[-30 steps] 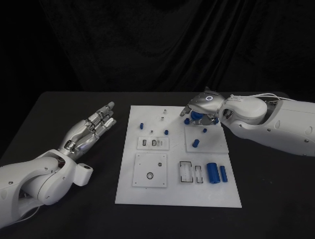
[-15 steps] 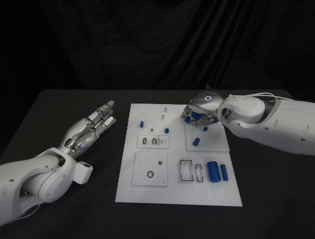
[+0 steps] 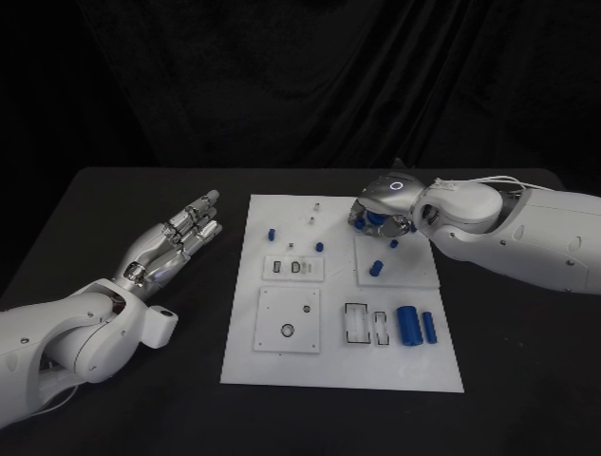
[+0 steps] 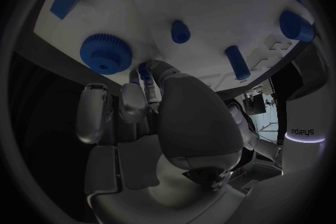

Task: Assemble the parts on the task board

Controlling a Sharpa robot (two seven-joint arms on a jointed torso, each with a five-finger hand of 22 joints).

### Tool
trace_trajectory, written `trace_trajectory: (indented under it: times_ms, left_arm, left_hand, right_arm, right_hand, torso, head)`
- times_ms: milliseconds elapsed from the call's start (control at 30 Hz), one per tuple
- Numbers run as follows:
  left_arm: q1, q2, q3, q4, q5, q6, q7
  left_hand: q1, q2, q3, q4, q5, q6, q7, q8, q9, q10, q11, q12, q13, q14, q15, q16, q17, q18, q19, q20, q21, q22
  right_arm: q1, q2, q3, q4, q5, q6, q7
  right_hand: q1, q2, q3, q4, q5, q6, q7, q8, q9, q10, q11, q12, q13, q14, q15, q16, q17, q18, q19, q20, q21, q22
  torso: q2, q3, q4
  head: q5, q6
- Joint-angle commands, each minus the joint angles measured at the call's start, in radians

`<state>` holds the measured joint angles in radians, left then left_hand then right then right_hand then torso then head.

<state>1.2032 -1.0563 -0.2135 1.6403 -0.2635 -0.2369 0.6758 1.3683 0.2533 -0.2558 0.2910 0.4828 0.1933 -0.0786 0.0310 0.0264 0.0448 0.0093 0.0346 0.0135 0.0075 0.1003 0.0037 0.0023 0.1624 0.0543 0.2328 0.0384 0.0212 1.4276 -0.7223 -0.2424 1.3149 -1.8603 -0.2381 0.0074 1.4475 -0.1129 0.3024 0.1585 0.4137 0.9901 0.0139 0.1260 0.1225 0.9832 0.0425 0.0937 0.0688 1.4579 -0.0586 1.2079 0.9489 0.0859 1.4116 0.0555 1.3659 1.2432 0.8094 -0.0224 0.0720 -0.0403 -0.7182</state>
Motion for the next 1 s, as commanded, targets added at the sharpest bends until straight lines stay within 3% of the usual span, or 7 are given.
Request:
trace_trajectory:
  times_ms: [33,167,200,300,600,1000]
  left_arm:
    - [0.002,0.003,0.001,-0.002,-0.009,0.016,0.15]
    - [0.002,0.005,0.0,-0.006,-0.009,0.018,0.148]
    - [0.002,0.006,0.0,-0.006,-0.009,0.019,0.147]
    - [0.002,0.008,0.0,-0.008,-0.009,0.022,0.145]
    - [0.002,0.009,0.0,-0.013,-0.009,0.027,0.139]
    - [0.002,0.006,0.0,-0.015,-0.009,0.026,0.134]
  left_hand:
    - [0.01,-0.002,0.007,-0.002,0.008,-0.007,-0.002,-0.005,-0.001,-0.002,0.008,0.003,0.001,0.002,0.009,0.0,0.001,0.019,-0.002,0.008,0.006,0.001]
    - [0.011,-0.002,0.008,-0.002,0.01,-0.008,-0.001,-0.005,-0.001,-0.003,0.009,0.003,0.001,0.002,0.01,-0.001,0.001,0.019,-0.002,0.009,0.006,0.001]
    - [0.011,-0.002,0.008,-0.002,0.01,-0.008,-0.001,-0.005,-0.001,-0.003,0.009,0.003,0.001,0.002,0.01,-0.001,0.001,0.019,-0.002,0.009,0.006,0.001]
    - [0.012,-0.001,0.008,-0.002,0.012,-0.009,-0.001,-0.005,-0.001,-0.003,0.01,0.002,0.001,0.002,0.011,-0.001,0.001,0.019,-0.001,0.01,0.006,0.001]
    - [0.015,-0.001,0.01,-0.002,0.016,-0.006,0.002,-0.005,0.0,-0.003,0.012,0.003,0.001,0.002,0.013,0.0,0.001,0.019,0.0,0.013,0.007,0.001]
    - [0.017,0.0,0.011,-0.003,0.018,-0.006,0.005,-0.005,0.0,-0.003,0.013,0.003,0.001,0.002,0.015,0.0,0.001,0.019,0.0,0.015,0.007,0.002]
  right_arm:
    - [-0.01,0.001,-0.005,-0.01,-0.004,-0.021,0.008]
    - [-0.01,0.005,-0.005,-0.02,-0.004,-0.069,0.033]
    - [-0.01,0.007,-0.005,-0.022,-0.004,-0.083,0.041]
    - [-0.01,0.011,-0.005,-0.026,-0.004,-0.107,0.054]
    - [-0.001,0.011,-0.005,-0.015,-0.004,-0.121,0.05]
    - [0.063,0.012,-0.004,0.029,0.012,-0.108,0.011]
  right_hand:
    - [0.008,0.009,0.022,-0.004,-0.004,0.021,0.002,0.009,0.011,0.043,-0.004,0.0,0.003,-0.006,-0.003,-0.003,0.002,-0.009,-0.007,-0.005,-0.002,0.005]
    - [0.012,0.011,0.039,-0.008,-0.005,0.055,0.008,0.026,0.03,0.093,-0.014,0.009,0.005,-0.005,-0.009,-0.001,0.006,-0.01,-0.006,-0.01,0.0,0.011]
    - [0.012,0.012,0.041,-0.013,-0.007,0.096,0.02,0.05,0.052,0.155,-0.035,0.029,0.012,-0.005,-0.021,-0.003,0.005,-0.009,-0.006,-0.018,0.0,0.013]
    - [0.007,0.011,0.04,-0.013,-0.007,0.109,0.019,0.059,0.069,0.184,-0.049,0.032,0.012,-0.005,-0.03,-0.004,0.006,-0.009,-0.006,-0.029,-0.001,0.015]
    - [-0.005,0.003,0.033,-0.011,-0.008,0.123,0.023,0.07,0.093,0.215,-0.048,0.029,0.01,-0.006,-0.033,-0.009,0.001,-0.01,-0.007,-0.033,-0.002,0.018]
    - [-0.017,-0.003,0.026,-0.004,-0.008,0.124,0.022,0.072,0.104,0.219,-0.049,0.022,0.007,-0.006,-0.032,-0.009,0.002,-0.011,-0.005,-0.034,-0.001,0.022]
  torso:
    - [0.003,-0.0008,0.0012]
    - [0.003,-0.0001,-0.0002]
    - [0.003,-0.0001,-0.0009]
    - [0.004,0.0002,-0.0008]
    - [0.004,0.0003,-0.002]
    - [0.006,-0.0013,-0.0005]
  head:
    - [0.0,0.002]
    - [0.001,0.001]
    - [0.001,0.001]
    - [0.004,0.001]
    - [0.017,0.003]
    - [0.021,0.001]
